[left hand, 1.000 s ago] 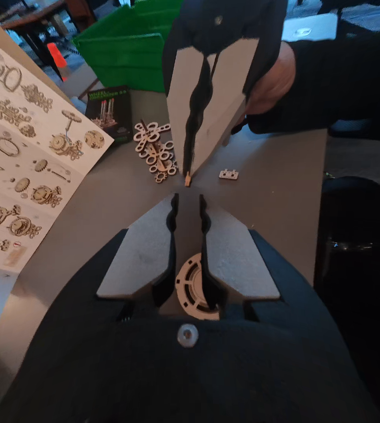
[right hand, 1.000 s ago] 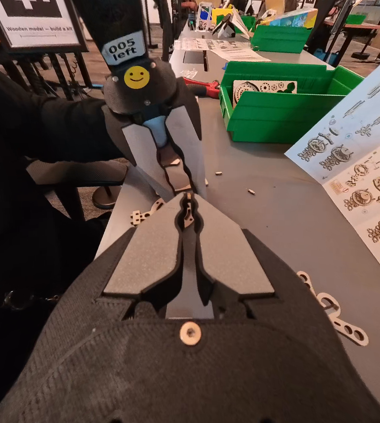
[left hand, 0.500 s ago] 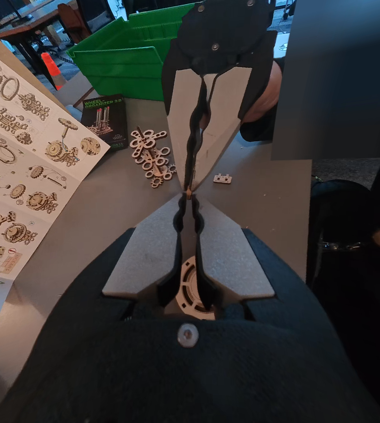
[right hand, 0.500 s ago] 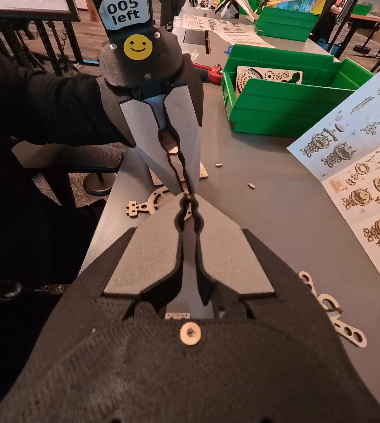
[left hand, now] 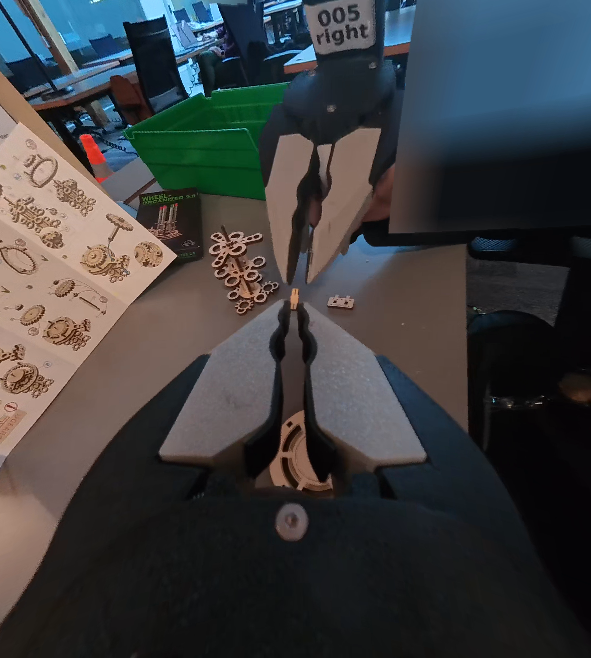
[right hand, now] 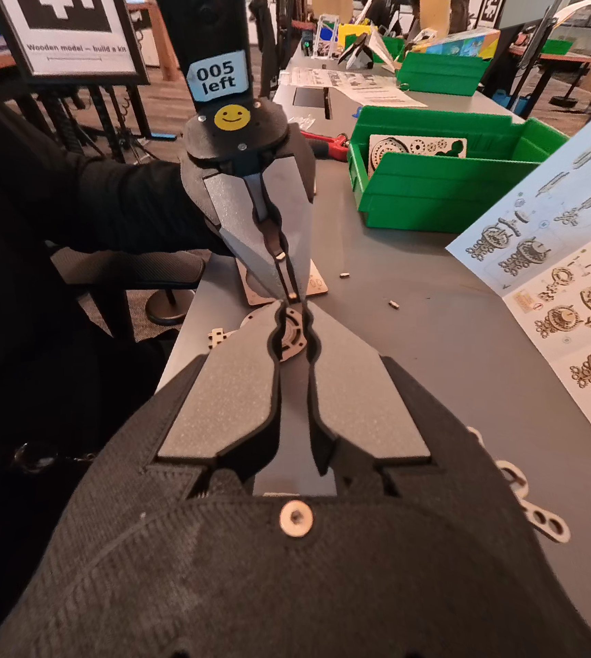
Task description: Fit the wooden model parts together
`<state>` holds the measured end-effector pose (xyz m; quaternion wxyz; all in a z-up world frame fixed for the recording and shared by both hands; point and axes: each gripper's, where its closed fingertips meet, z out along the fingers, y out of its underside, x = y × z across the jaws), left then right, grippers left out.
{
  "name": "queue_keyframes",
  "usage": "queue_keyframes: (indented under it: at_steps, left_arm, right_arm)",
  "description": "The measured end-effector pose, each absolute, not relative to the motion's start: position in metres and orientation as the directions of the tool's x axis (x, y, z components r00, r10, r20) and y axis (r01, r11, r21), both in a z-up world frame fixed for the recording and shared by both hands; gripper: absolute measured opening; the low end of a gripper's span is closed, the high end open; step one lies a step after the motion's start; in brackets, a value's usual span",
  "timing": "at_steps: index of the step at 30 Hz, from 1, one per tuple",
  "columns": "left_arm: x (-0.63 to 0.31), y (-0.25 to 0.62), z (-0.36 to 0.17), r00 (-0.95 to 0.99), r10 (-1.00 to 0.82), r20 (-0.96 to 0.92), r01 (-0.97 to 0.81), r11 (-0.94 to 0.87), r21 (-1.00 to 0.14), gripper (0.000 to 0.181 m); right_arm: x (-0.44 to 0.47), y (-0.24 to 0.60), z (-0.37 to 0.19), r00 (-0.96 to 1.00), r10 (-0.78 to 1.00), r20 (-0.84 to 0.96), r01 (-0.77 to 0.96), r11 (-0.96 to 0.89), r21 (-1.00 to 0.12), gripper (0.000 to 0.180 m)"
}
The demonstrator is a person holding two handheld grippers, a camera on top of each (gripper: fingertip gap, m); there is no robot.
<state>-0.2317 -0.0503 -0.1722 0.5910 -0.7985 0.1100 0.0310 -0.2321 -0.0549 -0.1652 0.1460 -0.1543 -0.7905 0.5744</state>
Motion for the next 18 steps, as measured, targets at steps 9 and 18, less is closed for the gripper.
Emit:
queue_keyframes:
  at_steps: [9, 18]
  left_arm:
    - [-0.227, -0.047, -0.179, 0.968, -0.161, -0.194, -0.234, -0.286, -0.929, 0.001]
    - [-0.227, -0.048, -0.193, 0.965, -0.226, -0.13, -0.198, -0.313, -0.929, 0.001]
  right_arm:
    - [-0.231, -0.058, -0.173, -0.913, 0.403, 0.061, 0.082, 0.328, -0.941, 0.0]
    - [-0.232, -0.06, -0.188, -0.919, 0.393, 0.025, 0.134, 0.373, -0.918, 0.0]
